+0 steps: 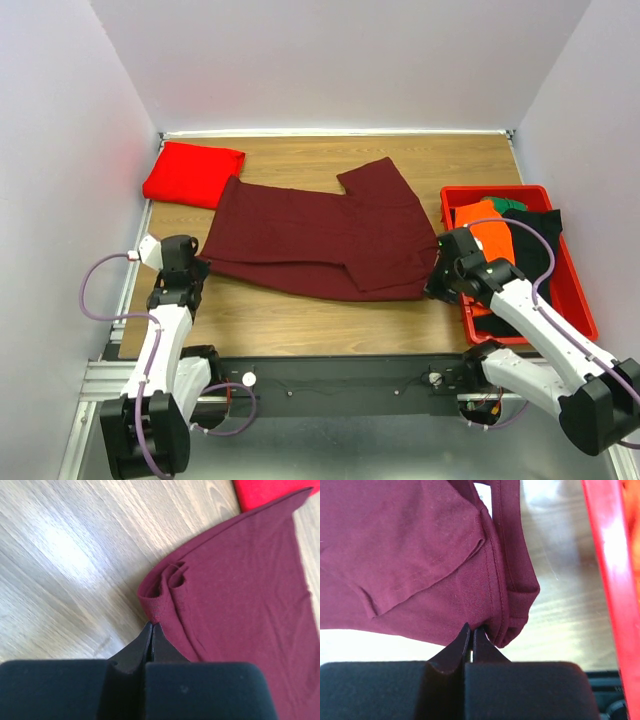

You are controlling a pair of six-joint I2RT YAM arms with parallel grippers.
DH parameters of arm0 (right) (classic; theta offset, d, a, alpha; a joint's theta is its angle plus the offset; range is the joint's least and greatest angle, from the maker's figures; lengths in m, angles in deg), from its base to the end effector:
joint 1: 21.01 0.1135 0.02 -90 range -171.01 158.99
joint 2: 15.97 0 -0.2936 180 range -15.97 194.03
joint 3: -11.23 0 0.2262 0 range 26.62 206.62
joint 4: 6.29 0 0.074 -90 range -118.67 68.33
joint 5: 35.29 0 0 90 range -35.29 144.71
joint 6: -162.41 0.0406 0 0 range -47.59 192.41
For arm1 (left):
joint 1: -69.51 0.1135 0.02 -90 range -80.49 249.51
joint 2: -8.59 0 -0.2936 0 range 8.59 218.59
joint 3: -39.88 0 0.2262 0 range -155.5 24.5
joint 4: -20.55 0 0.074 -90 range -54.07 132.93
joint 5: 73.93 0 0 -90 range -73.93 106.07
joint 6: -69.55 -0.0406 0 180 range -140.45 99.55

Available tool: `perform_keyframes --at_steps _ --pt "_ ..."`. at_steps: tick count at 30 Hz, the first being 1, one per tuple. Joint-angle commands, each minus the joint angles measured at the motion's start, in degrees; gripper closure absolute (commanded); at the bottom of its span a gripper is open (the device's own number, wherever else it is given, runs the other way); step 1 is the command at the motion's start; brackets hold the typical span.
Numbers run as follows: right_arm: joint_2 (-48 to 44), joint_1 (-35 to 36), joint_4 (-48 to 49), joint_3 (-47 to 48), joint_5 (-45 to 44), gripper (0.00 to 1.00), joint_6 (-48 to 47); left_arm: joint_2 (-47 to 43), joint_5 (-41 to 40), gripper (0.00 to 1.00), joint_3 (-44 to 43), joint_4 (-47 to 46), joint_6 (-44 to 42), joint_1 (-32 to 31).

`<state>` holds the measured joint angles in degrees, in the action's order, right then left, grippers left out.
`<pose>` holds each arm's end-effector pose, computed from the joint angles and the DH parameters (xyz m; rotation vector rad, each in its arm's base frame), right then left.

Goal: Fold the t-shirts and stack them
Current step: Fold the tshirt

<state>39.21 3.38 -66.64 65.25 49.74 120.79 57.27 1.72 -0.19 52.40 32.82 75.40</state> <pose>0.1227 0.0518 0.2494 0.5846 2.6096 0.3093 0.1343 0.0240 0.2266 -1.2252 1.8936 -0.1579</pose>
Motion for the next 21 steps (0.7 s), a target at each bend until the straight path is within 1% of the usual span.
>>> perform_keyframes --at_steps 1,4,5,6,7,8,9,10,11,12,14,15,16,19,21 --pt "-1.0 -0.3 -5.9 2.5 0.9 0.94 -0.7 -2.8 1.4 1.00 -0.2 2.6 2.0 0.3" --pt "-1.4 -0.3 -6.4 2.7 1.5 0.84 -1.4 -3.7 2.6 0.92 -1.0 3.8 2.1 0.3" --pt "-1.2 -0.3 -6.6 2.8 1.3 0.80 -1.5 -3.9 2.7 0.85 -1.5 4.5 2.2 0.3" --pt "-1.2 -0.3 -7.0 2.9 0.9 0.75 -1.6 -4.3 2.8 0.69 -1.9 5.0 2.2 0.3" --pt "-1.3 -0.3 -7.3 3.4 0.9 0.64 -2.1 -4.8 2.9 0.60 -2.6 5.7 2.2 0.3" --pt "-1.3 -0.3 -7.4 3.7 1.1 0.58 -2.4 -5.1 2.7 0.51 -3.2 6.0 2.2 0.3" --pt "-1.2 -0.3 -7.3 4.3 1.4 0.46 -2.7 -5.3 2.2 0.44 -4.5 6.6 1.5 0.3" --pt "-1.2 -0.3 -7.3 4.8 1.6 0.46 -3.1 -5.5 1.9 0.43 -4.5 6.8 0.9 0.3" --pt "-1.1 -0.3 -7.3 6.1 1.6 0.35 -4.2 -5.9 1.3 0.43 -6.2 7.3 0.3 0.3" --pt "-0.8 -0.3 -7.1 6.6 1.8 0.33 -4.8 -6.1 0.8 0.43 -7.1 7.7 -0.3 0.3" --pt "-0.8 -0.3 -3.0 6.6 4.2 0.32 -6.7 -6.3 2.2 0.45 -8.7 4.9 -4.6 0.3" --pt "-0.3 -0.2 1.3 6.0 4.6 0.32 -7.0 -6.1 3.4 0.46 -9.1 3.5 -5.2 0.3" --pt "0.1 -0.2 3.6 5.3 8.2 0.32 -7.2 -5.5 4.1 0.47 -9.5 2.7 -6.9 0.3" --pt "4.4 0.1 8.5 3.7 6.4 0.34 -6.6 -4.1 5.6 0.48 -9.1 0.5 -8.1 0.0" --pt "6.2 0.5 10.2 3.3 3.6 0.35 -6.5 -2.9 5.2 0.49 -8.5 -0.6 -9.1 -0.4"
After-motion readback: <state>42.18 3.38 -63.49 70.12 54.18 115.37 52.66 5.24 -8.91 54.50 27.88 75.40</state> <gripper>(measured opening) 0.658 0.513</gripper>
